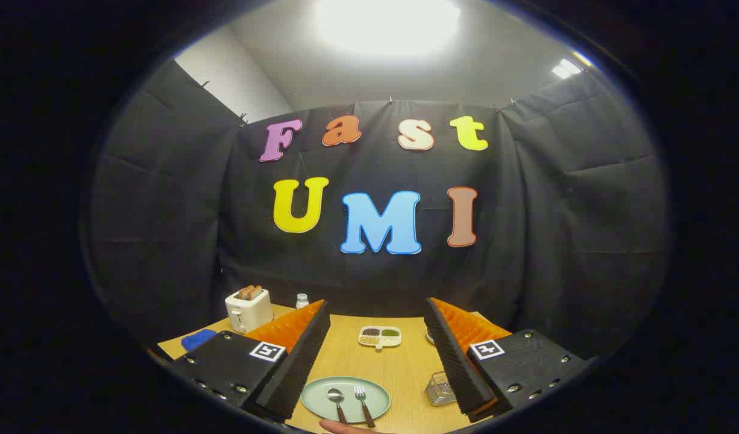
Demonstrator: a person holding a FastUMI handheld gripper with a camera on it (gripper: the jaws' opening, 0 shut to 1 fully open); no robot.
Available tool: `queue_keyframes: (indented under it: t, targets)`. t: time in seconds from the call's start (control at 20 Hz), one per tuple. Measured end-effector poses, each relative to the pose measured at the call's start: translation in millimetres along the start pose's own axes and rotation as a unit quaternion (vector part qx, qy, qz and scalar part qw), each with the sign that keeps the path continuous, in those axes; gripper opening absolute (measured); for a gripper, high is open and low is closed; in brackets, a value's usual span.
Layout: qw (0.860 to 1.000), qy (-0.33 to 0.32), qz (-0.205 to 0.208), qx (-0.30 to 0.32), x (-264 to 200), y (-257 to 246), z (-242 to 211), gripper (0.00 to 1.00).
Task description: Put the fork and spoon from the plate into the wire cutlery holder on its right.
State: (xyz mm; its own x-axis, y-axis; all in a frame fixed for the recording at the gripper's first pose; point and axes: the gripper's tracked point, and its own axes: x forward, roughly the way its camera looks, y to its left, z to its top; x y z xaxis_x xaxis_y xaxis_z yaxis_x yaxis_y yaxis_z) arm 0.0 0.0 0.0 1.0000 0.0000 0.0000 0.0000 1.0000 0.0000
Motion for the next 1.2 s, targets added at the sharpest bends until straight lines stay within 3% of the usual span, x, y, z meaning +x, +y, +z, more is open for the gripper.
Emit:
queue_keyframes:
  t: [1.2]
  targets:
    - [0.999,0.035,0.015,-0.010,-2,0,-37,0.96]
